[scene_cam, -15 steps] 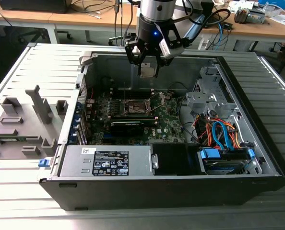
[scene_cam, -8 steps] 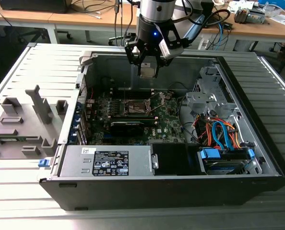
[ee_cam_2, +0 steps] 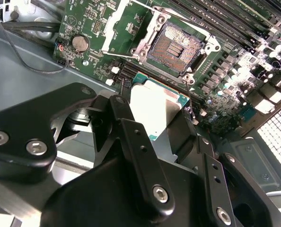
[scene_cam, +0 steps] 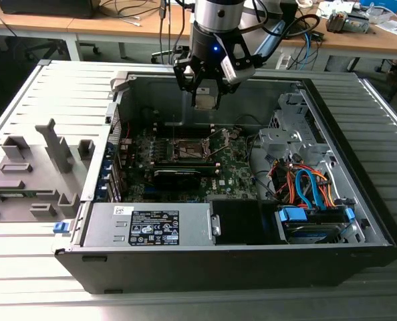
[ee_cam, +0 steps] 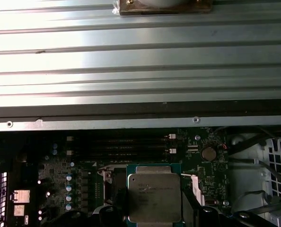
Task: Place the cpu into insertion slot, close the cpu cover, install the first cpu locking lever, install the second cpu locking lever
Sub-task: 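Place the cpu into insertion slot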
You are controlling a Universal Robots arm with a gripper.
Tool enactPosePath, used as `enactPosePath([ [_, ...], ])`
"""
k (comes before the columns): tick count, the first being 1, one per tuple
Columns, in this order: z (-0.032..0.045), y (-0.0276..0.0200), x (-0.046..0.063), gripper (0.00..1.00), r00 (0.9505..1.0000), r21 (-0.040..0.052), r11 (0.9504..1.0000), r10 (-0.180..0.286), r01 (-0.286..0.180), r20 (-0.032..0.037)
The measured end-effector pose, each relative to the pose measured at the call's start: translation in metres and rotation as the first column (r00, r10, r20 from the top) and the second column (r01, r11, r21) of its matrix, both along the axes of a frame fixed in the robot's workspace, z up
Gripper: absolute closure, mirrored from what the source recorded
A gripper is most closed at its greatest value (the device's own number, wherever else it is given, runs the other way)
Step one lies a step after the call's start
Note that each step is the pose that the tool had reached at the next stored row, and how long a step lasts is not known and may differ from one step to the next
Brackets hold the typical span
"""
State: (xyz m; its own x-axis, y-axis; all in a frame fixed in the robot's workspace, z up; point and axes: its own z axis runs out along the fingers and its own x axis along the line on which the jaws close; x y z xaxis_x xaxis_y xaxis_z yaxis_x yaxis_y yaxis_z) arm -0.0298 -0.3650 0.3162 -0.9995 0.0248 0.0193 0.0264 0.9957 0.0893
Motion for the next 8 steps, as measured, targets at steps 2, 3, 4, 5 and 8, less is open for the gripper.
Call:
enactPosePath([
  [2,-0.0002,0.0,-0.0002,0.46,1.0,-0.0001,1.0,0.0,0.0,0.0],
  [3,-0.0006,0.0,-0.0004,0.46,1.0,0.0,1.0,0.0,0.0,0.0],
  [4,-0.0008,0.0,-0.0005,0.46,1.0,0.0,1.0,0.0,0.0,0.0],
  [5,-0.0009,0.0,-0.0006,0.46,1.0,0.0,1.0,0.0,0.0,0.0],
  [8,-0.0013,0.0,-0.001,0.46,1.0,0.0,1.0,0.0,0.0,0.0],
])
